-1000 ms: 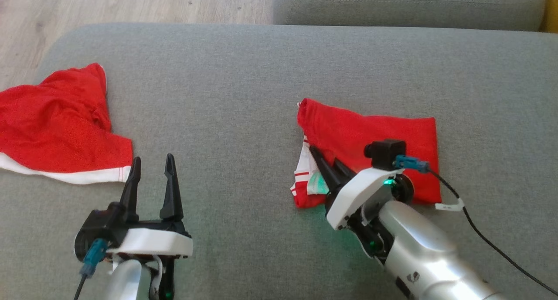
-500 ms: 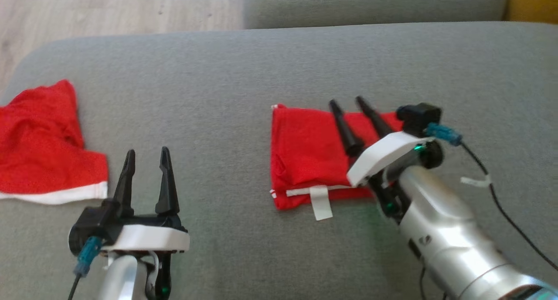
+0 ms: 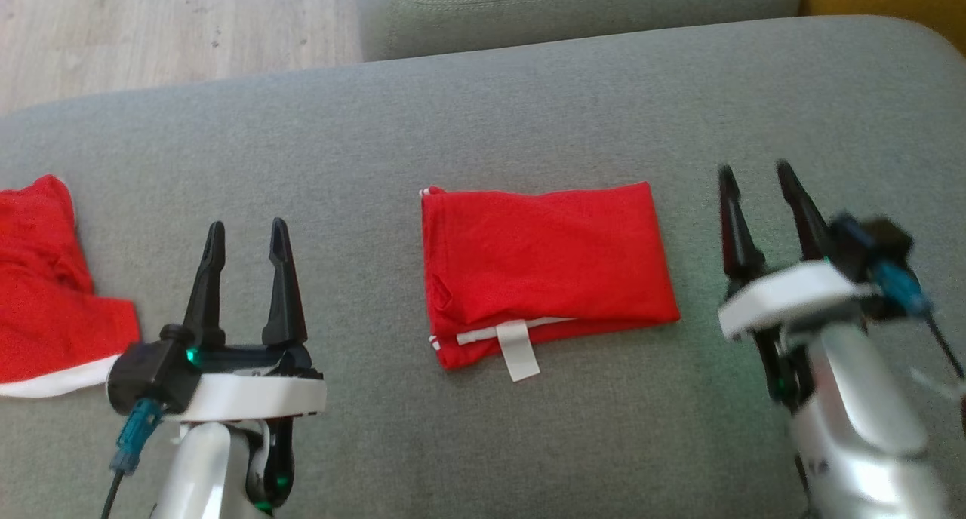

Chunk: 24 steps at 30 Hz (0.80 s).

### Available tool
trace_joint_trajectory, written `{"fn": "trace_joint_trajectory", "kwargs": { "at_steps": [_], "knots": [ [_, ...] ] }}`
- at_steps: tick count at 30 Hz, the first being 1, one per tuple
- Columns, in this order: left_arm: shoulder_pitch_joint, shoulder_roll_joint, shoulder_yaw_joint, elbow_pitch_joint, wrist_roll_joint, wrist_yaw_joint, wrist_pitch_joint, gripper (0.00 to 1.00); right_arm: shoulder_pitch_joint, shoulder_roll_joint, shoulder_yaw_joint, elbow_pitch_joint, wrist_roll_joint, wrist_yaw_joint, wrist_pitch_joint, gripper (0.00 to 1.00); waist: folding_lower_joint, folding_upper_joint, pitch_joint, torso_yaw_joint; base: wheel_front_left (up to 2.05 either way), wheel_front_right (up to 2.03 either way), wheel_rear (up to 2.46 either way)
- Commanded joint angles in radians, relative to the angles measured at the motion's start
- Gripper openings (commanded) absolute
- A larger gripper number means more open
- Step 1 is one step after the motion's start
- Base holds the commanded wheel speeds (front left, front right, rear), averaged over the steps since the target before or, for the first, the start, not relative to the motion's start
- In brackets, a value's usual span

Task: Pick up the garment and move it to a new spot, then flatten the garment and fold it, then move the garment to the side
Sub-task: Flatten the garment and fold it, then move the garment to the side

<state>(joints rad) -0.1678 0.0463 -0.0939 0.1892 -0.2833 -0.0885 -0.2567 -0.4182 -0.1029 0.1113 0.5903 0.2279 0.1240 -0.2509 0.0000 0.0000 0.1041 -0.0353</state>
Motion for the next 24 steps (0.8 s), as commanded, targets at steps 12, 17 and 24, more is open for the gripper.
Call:
{"fn": "trace_joint_trajectory", "kwargs": {
  "at_steps": [12,17,24],
  "knots": [
    [0.006,0.004,0.034,-0.029,-0.002,0.004,-0.005,1.00,0.175,0.052,-0.083,-0.237,-0.053,0.007,-0.011,1.00,0.0000,0.0000,0.004,-0.019,0.00,0.00,0.00],
    [0.004,0.004,0.032,-0.031,-0.001,0.003,-0.005,1.00,0.181,0.052,-0.073,-0.250,-0.037,0.007,-0.011,1.00,0.0000,0.0000,0.009,-0.017,0.00,0.00,0.00],
    [-0.015,0.004,0.028,-0.039,0.000,0.001,-0.005,1.00,0.166,0.052,-0.076,-0.245,-0.055,0.007,0.007,1.00,0.0000,0.0000,0.031,-0.002,0.00,0.00,0.00]
  ]
}}
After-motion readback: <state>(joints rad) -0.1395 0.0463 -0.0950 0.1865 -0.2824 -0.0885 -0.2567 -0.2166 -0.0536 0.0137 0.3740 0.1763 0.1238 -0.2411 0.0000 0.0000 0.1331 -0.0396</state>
